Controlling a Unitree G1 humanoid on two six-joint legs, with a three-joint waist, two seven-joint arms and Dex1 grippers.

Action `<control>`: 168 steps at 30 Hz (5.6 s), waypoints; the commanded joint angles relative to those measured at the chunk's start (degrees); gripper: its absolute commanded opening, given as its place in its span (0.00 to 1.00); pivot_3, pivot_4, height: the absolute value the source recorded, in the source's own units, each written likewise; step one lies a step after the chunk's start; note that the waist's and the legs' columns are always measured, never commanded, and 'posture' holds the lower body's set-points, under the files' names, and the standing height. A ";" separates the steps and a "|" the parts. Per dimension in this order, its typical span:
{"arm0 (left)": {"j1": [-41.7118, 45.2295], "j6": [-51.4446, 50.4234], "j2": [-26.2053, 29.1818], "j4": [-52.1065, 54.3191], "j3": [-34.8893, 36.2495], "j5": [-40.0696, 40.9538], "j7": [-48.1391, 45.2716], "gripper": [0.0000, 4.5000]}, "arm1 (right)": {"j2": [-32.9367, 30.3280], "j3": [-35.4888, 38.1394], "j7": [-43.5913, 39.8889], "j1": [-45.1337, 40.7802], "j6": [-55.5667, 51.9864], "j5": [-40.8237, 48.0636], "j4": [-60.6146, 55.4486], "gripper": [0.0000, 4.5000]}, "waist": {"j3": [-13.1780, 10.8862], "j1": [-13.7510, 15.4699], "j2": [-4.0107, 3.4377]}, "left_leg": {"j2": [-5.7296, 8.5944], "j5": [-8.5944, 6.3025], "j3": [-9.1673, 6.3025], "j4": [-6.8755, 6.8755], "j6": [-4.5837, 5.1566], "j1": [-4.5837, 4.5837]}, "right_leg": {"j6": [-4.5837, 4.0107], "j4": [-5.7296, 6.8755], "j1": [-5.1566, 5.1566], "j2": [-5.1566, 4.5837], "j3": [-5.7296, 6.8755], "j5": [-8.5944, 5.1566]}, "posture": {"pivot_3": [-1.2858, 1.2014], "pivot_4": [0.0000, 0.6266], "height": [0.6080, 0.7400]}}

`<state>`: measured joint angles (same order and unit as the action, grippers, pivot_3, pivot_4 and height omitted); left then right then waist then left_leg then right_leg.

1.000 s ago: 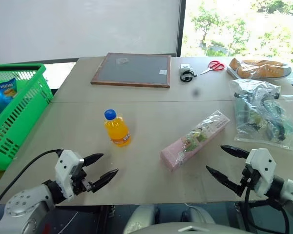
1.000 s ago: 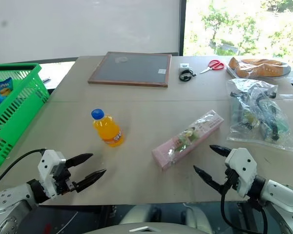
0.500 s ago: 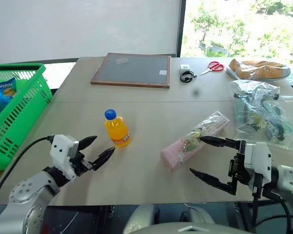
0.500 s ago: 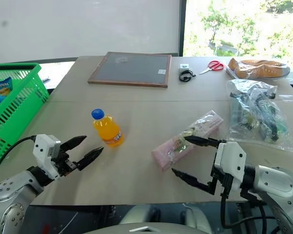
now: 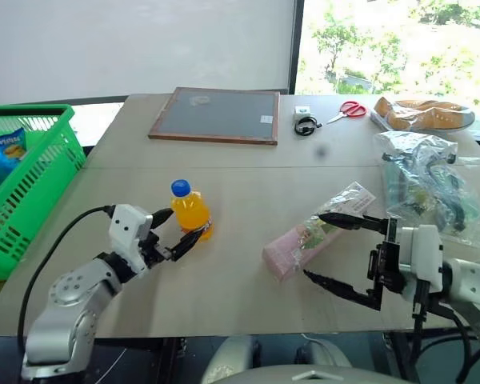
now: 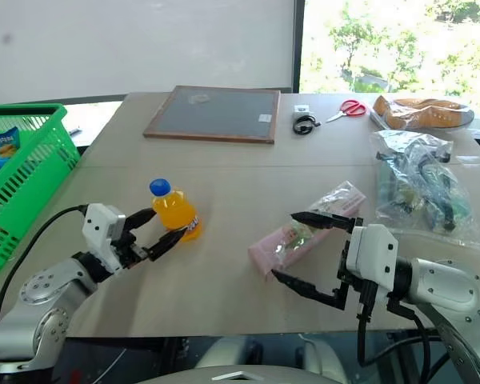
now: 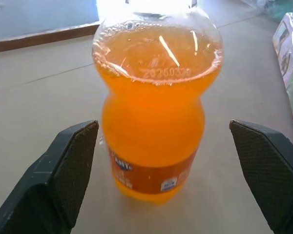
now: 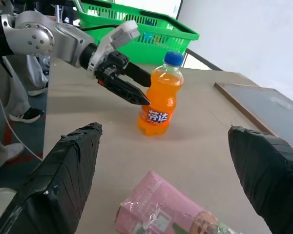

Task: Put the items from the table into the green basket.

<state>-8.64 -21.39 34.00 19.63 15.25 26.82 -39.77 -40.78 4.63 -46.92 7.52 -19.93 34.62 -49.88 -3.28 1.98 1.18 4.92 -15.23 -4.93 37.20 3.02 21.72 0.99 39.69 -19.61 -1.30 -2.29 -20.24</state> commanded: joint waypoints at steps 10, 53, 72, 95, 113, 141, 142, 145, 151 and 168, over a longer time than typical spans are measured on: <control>8.48 7.32 -1.84 -9.24 -6.73 -5.40 -2.72 0.72 | -0.18 -1.30 3.40 -1.45 -1.78 0.41 -2.46 1.00 | 0.15 -1.33 0.11 | 0.01 0.01 0.00 0.04 -0.03 0.02 | 0.01 0.04 -0.03 -0.01 0.00 0.01 | 0.50 0.05 1.00; 34.41 -2.68 24.57 -30.67 28.77 -0.69 22.78 0.66 | 33.08 -23.56 7.09 -52.81 -12.55 -4.94 41.00 1.00 | 0.77 8.61 1.51 | 0.01 0.03 -0.29 -0.01 -0.54 0.23 | -0.02 0.45 -0.65 0.13 0.63 0.03 | 0.68 0.00 1.00; 68.76 21.02 33.69 -88.30 8.05 -17.36 13.02 0.77 | 41.95 -18.49 17.26 -58.60 -14.72 -8.58 41.93 1.00 | 1.51 10.01 2.66 | 0.07 -0.05 -0.35 0.04 -0.72 0.41 | 0.03 1.24 -1.22 -0.20 1.54 0.06 | 0.64 0.00 1.00; 44.05 -44.04 14.10 -3.17 -16.48 17.21 1.56 0.98 | 4.85 -1.63 6.59 -25.86 -28.09 1.72 8.16 1.00 | 1.37 1.34 1.89 | 0.39 -0.15 -0.85 0.60 -0.49 0.98 | 0.03 1.08 -1.28 -0.36 1.07 0.07 | 0.52 0.06 1.00; 62.57 -54.89 -7.26 -16.25 -48.14 5.42 0.55 0.98 | -10.95 31.05 14.22 21.22 -21.72 20.27 -10.12 1.00 | -0.69 -10.78 -0.30 | 0.21 -0.71 -0.76 1.14 0.46 0.34 | 0.20 0.08 0.18 -0.11 0.76 0.09 | 0.37 0.18 1.00; 49.67 -45.13 8.08 -13.22 -1.20 1.48 4.77 0.39 | -0.45 -10.08 15.21 -27.38 -13.91 9.47 8.95 1.00 | -1.32 -8.18 -0.57 | 0.35 -0.64 -0.91 0.97 0.27 0.19 | 0.47 0.08 -0.26 -0.15 0.47 0.14 | 0.54 0.06 1.00; 50.18 -45.47 9.17 -14.63 2.29 0.89 7.01 0.39 | 2.11 -12.23 14.01 -30.83 -13.11 8.18 11.25 1.00 | -1.29 -7.19 -0.52 | 0.38 -0.61 -0.99 0.99 0.20 0.18 | 0.47 0.13 -0.28 -0.15 0.52 0.14 | 0.55 0.05 1.00; 50.07 -44.02 13.44 -17.53 9.47 -0.81 10.63 0.39 | 8.99 -16.42 10.97 -38.38 -11.00 5.15 18.07 1.00 | -1.05 -4.19 -0.16 | 0.48 -0.53 -1.17 0.97 -0.03 0.31 | 0.44 0.27 -0.66 -0.17 0.56 0.16 | 0.58 0.03 1.00; 44.76 -45.20 19.68 -16.76 9.30 1.67 5.81 0.44 | 15.09 -19.81 4.88 -44.03 -7.54 0.33 25.83 1.00 | -0.38 1.02 0.51 | 0.85 -0.53 -1.54 0.92 -0.17 0.40 | 0.44 0.36 -0.81 -0.49 1.00 0.17 | 0.62 0.01 1.00; 69.08 -18.80 5.91 -46.72 -35.65 -15.77 -18.54 0.99 | 11.40 -14.89 10.50 -36.43 -16.35 -1.37 14.11 1.00 | -0.34 -0.31 0.59 | 1.00 -0.29 -2.05 1.15 -0.49 0.97 | 0.30 0.67 -1.23 -0.49 1.13 0.32 | 0.49 0.13 1.00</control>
<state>58.36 -45.00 40.25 -25.17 -19.12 13.95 -55.86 -29.03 -12.27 -37.63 -28.93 -35.69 33.18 -32.61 -3.61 1.67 1.78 5.91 -15.53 -6.98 38.34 2.53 22.76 1.29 40.32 -20.85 -1.80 -1.18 -19.93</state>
